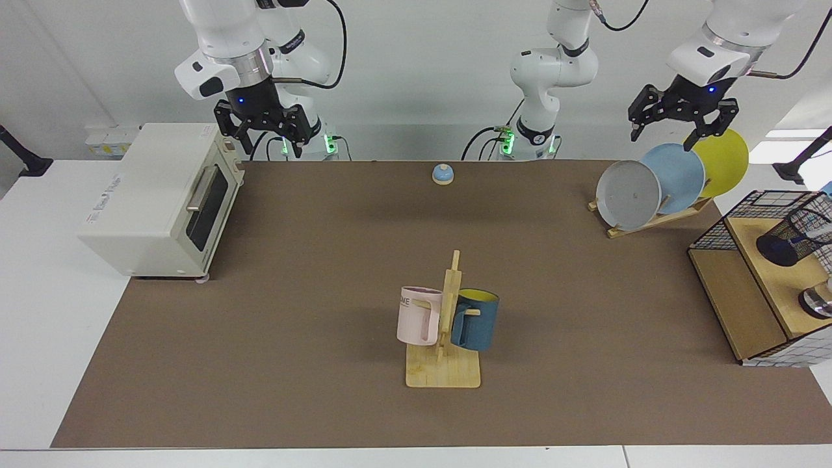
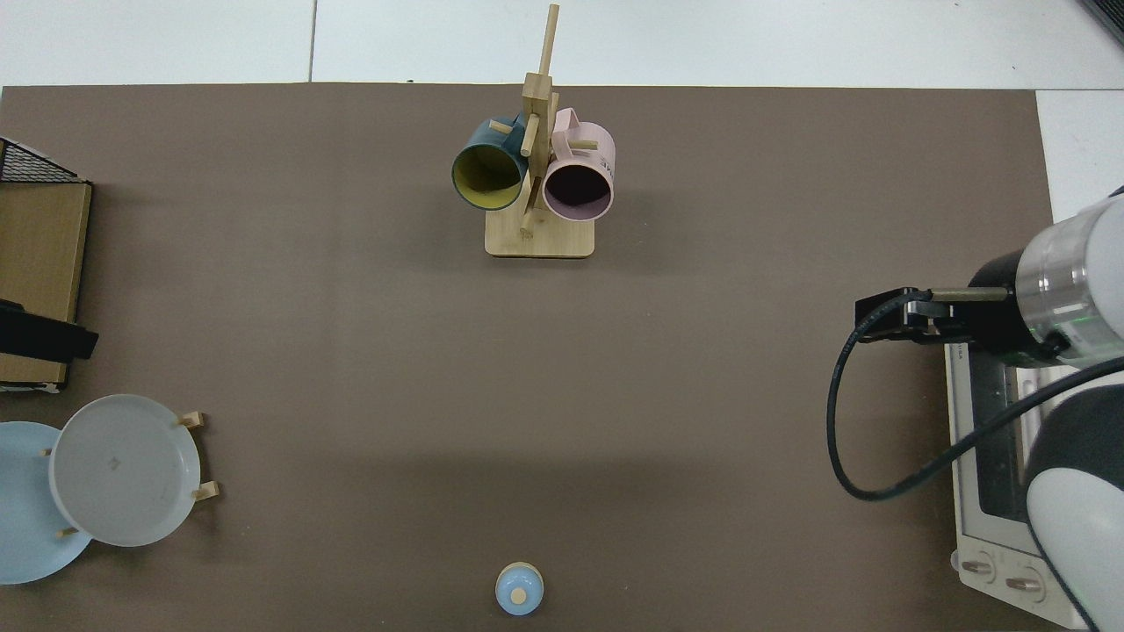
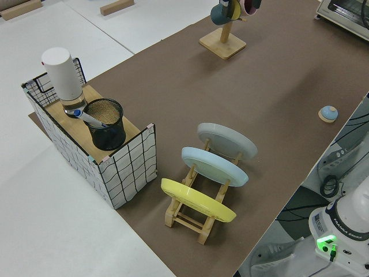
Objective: Put markers into pen holder
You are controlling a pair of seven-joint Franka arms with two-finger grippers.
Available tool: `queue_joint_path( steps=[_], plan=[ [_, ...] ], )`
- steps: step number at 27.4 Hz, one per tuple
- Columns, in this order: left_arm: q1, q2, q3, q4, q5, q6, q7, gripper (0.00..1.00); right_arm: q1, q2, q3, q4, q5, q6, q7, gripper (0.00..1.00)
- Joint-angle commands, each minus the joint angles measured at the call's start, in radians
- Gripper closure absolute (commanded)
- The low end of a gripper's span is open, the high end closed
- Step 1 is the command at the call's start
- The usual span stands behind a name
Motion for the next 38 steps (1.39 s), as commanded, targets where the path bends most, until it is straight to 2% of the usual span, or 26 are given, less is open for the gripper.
queue_joint_path(
  steps=[1, 17, 22, 27, 38],
  plan=[
    [-0.018, 0.028, 0.014, 0.059, -0.005, -0.025, -0.014, 0.00, -0.017, -0.016, 0.009, -0.019, 0.017, 0.022, 0.012, 0.00],
    [-0.029, 0.004, 0.036, 0.040, -0.007, -0.022, -0.022, 0.00, -0.017, -0.016, 0.009, -0.019, 0.017, 0.022, 0.012, 0.00],
    [-0.029, -0.001, 0.034, 0.034, -0.010, -0.003, -0.105, 0.00, -0.017, -0.016, 0.009, -0.019, 0.017, 0.022, 0.012, 0.00],
    [-0.029, 0.001, 0.033, 0.033, -0.016, 0.006, -0.106, 0.00, -0.017, -0.016, 0.009, -0.019, 0.017, 0.022, 0.012, 0.00],
    [-0.029, -0.059, 0.033, -0.079, -0.017, 0.109, -0.099, 0.00, -0.017, -0.016, 0.009, -0.019, 0.017, 0.022, 0.012, 0.00]
  ],
)
